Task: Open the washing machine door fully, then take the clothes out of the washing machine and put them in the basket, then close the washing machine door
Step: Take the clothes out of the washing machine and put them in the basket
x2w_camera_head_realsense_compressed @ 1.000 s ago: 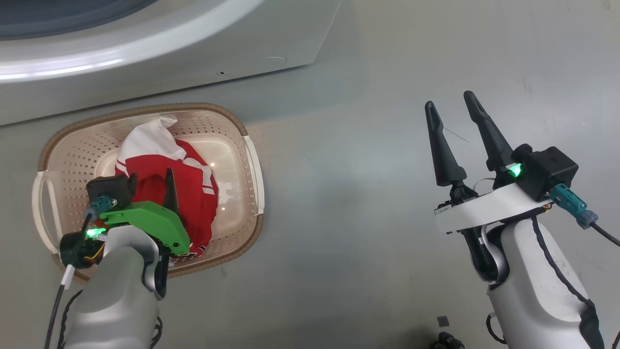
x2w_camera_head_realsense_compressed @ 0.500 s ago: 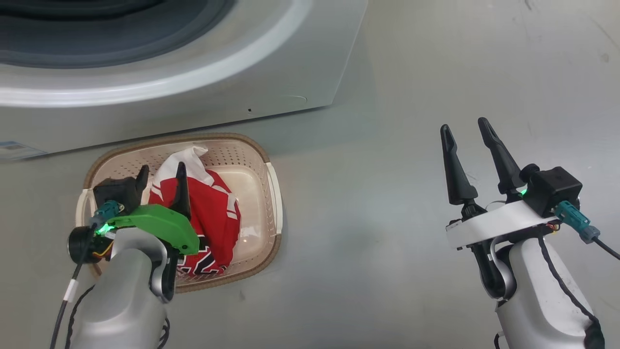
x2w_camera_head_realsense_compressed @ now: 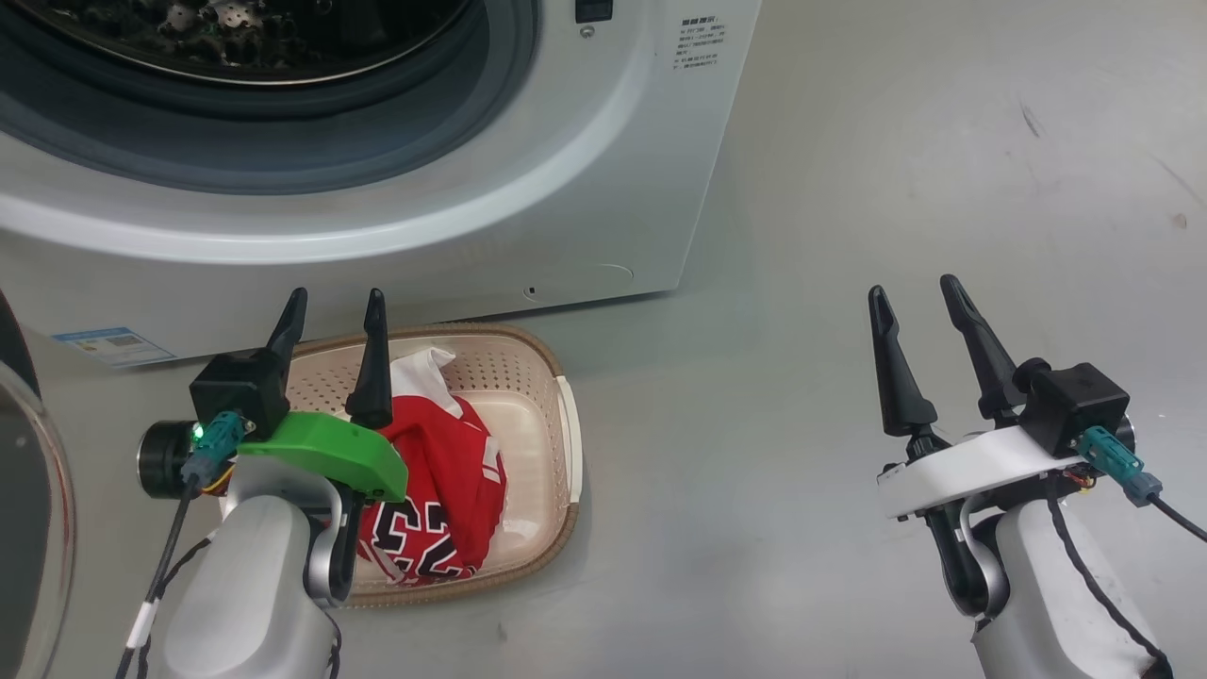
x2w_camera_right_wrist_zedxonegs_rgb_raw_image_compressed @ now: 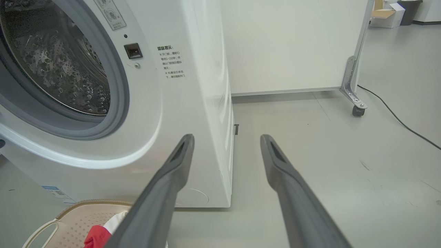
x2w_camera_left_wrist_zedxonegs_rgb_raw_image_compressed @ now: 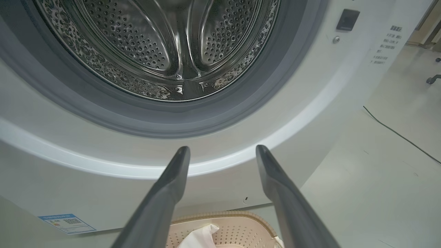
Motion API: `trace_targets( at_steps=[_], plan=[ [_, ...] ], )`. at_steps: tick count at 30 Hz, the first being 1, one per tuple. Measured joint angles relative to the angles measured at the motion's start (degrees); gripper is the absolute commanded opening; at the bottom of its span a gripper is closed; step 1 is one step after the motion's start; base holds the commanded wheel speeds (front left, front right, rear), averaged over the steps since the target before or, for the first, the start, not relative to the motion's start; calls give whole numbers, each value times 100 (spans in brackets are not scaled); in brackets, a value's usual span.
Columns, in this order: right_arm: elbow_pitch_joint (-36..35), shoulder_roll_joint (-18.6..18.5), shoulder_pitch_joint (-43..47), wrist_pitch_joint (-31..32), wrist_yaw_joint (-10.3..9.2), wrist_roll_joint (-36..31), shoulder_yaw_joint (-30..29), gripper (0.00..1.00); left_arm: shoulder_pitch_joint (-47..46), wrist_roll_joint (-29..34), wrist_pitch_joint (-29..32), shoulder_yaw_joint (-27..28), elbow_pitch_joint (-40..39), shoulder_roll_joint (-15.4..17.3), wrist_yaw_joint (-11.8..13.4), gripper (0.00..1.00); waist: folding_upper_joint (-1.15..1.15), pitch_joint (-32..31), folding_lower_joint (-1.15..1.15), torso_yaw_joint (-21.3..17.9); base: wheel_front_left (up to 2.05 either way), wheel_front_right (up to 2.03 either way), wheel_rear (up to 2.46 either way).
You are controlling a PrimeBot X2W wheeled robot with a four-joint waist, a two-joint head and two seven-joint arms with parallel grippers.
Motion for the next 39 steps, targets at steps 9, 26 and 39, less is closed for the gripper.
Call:
trace_targets(
  at_steps=[9,26,39],
  plan=[
    [43,2,298,0,-49,-92,-1,100,619,275,-1,4,-686,2,83,100,0,-447,0,134,0,0,0],
    [-66,31,894,0,-145,-209,67,100,1847,399,0,65,-1573,31,233,100,0,-1133,0,348,0,0,0],
    [-258,33,1139,0,-244,-300,147,100,2356,427,0,81,-2094,51,326,100,0,-1316,0,382,0,0,0]
  ],
)
